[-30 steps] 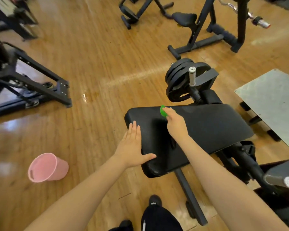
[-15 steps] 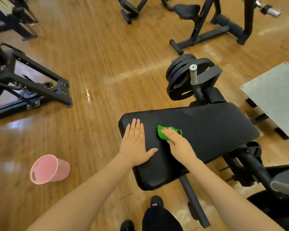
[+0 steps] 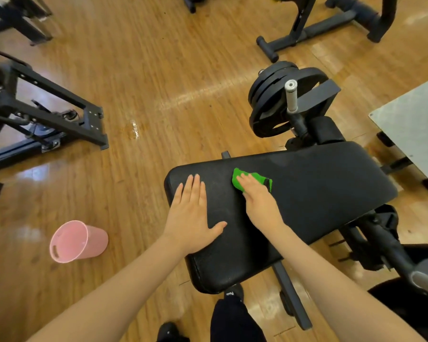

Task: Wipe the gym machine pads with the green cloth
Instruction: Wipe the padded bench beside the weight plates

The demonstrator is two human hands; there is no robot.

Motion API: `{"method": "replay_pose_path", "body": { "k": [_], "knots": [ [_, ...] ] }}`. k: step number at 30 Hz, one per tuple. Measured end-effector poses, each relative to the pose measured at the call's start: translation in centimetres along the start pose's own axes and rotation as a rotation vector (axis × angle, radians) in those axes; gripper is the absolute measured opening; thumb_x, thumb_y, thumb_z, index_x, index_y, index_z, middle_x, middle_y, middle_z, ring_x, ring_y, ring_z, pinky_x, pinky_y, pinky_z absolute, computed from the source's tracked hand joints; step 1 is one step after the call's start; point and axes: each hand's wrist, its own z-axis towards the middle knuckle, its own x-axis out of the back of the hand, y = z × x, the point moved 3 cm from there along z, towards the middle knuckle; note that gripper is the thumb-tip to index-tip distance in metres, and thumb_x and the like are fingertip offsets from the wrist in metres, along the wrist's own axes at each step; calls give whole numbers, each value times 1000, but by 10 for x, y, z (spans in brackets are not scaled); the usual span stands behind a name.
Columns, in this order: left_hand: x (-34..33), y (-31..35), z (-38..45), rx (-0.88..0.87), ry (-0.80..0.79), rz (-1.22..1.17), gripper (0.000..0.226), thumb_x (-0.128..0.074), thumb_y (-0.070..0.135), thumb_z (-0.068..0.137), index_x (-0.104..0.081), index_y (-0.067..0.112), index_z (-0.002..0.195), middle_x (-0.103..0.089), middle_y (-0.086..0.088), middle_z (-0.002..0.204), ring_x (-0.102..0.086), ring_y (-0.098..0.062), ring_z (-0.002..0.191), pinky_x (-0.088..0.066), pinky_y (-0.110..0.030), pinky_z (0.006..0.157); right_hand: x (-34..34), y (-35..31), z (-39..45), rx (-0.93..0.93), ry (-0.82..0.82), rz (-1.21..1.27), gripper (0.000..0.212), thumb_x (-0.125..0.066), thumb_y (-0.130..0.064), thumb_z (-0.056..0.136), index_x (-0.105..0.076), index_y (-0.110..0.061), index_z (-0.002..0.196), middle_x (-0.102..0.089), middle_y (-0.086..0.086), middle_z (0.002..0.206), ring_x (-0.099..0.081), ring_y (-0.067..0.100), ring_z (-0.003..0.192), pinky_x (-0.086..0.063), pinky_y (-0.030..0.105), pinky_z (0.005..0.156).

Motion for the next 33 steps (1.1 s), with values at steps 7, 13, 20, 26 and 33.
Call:
{"method": "replay_pose_path", "body": {
  "k": [7, 13, 20, 26, 33],
  "knots": [
    [1, 2, 2, -6, -7, -15, 110, 8, 75, 68, 10, 4, 152, 15, -15, 160, 18, -27, 147, 13, -39, 117, 48, 99, 42, -427, 58, -88, 51, -38, -1, 94, -33, -9, 143, -35, 17, 145, -35, 33, 131, -27, 35, 102],
    [0, 0, 2, 4, -3, 22, 103, 0, 76, 78, 12, 3, 151, 17, -16, 159, 19, -27, 147, 11, -41, 119, 50, 103, 62, -576, 106, -43, 38, -40, 0, 92, -47, -3, 129, -48, 22, 124, -44, 38, 114, -35, 38, 89],
    [0, -1, 2, 8, 6, -3, 100, -17, 75, 87, 9, 3, 152, 15, -16, 160, 18, -27, 147, 12, -41, 119, 24, 44, 36, -340, 125, 130, 46, -43, 2, 94, -45, -12, 137, -46, 9, 139, -38, 27, 131, -32, 37, 106],
    [2, 2, 1, 2, -16, -36, 100, -25, 72, 89, 7, 2, 152, 13, -16, 160, 16, -27, 148, 11, -41, 119, 11, -3, 11, -225, 58, 17, 48, -42, 1, 95, -40, -13, 141, -37, 4, 148, -30, 19, 138, -23, 30, 111],
    [7, -3, -4, -43, -19, -60, 90, -27, 63, 96, 8, 2, 151, 12, -16, 160, 15, -28, 148, 10, -39, 118, 1, -47, -4, -146, 15, -79, 51, -44, -1, 95, -35, -15, 143, -34, 0, 149, -27, 13, 139, -18, 24, 113]
  ]
}}
